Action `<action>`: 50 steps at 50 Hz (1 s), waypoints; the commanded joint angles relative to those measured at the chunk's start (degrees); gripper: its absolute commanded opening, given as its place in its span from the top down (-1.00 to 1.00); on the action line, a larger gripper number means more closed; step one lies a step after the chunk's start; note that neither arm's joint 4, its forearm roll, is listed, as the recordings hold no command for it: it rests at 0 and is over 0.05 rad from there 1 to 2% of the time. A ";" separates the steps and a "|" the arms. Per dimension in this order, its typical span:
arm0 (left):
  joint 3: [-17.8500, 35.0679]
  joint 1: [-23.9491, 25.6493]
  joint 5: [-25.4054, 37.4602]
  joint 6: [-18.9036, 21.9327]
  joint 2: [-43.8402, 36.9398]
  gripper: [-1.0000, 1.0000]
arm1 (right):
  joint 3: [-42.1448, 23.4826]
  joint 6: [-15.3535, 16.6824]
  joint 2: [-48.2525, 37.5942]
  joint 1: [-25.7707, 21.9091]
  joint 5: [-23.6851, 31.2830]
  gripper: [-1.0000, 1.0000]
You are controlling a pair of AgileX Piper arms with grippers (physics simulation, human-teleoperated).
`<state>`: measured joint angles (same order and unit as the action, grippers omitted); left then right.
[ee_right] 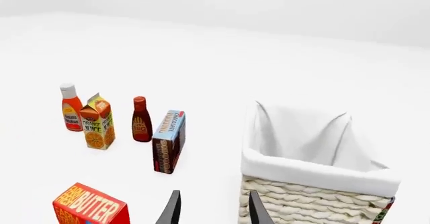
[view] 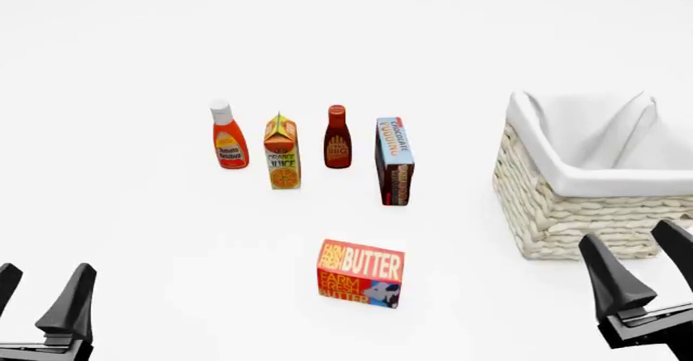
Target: Pick the butter and place it in the basket.
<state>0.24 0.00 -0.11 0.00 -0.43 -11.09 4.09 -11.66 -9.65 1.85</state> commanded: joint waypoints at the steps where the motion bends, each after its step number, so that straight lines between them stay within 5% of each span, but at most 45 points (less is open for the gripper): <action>1: 0.00 0.00 0.00 0.00 0.00 -1.00 | -7.36 3.45 -4.87 -2.90 5.29 -1.00; 50: 0.00 0.00 0.00 0.00 0.00 -1.00 | -33.57 15.92 -29.78 -16.57 17.45 -1.00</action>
<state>0.25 0.00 -0.11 0.00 -0.43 -39.58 18.17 -37.22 -23.51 16.61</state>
